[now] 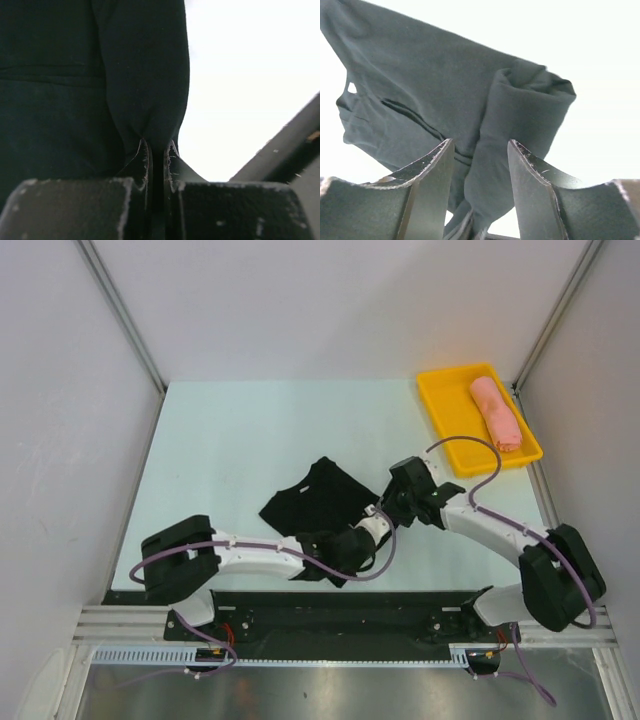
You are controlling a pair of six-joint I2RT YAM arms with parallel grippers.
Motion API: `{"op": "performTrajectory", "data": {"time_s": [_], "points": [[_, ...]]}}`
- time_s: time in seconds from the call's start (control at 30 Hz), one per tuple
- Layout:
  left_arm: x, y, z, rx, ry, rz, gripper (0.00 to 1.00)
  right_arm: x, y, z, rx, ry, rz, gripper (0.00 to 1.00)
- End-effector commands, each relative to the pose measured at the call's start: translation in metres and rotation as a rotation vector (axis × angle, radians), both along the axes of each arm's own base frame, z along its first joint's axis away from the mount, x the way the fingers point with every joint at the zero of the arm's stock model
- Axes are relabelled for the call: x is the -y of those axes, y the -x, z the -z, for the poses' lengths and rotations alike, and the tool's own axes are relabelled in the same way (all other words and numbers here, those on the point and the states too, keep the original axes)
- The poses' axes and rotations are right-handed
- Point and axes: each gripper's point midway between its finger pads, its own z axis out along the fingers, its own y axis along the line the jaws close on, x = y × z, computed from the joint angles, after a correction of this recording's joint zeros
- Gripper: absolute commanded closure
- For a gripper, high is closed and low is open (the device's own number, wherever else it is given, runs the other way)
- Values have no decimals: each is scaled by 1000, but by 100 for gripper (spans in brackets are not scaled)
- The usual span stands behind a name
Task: Roll the t-shirts
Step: Roll the T-shirt to the center of the board.
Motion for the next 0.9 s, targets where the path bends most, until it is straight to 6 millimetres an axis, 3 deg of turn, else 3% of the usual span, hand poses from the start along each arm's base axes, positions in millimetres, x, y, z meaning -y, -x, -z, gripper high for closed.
{"op": "performTrajectory", "data": {"time_s": [0.0,0.07,0.13,0.2,0.23,0.3,0.4,0.63,0.87], "points": [[43,38,-23,-227,296,171,100,36,4,-33,90,77,47,47],[51,48,-25,-276,349,193,100,47,15,-32,85,95,51,47],[57,61,-30,-354,421,218,100,57,24,-42,124,91,65,52],[57,69,-31,-416,462,212,100,72,40,-31,109,118,81,58],[59,72,-33,-436,482,223,100,77,46,-37,138,101,89,60],[55,71,-32,-466,488,201,100,85,62,-25,115,104,89,63],[44,63,-22,-521,488,151,100,88,75,-24,123,88,80,66],[29,50,-8,-589,478,96,100,72,92,-14,105,67,37,69],[25,45,-1,-638,446,64,100,46,83,-5,108,57,-5,69]]}}
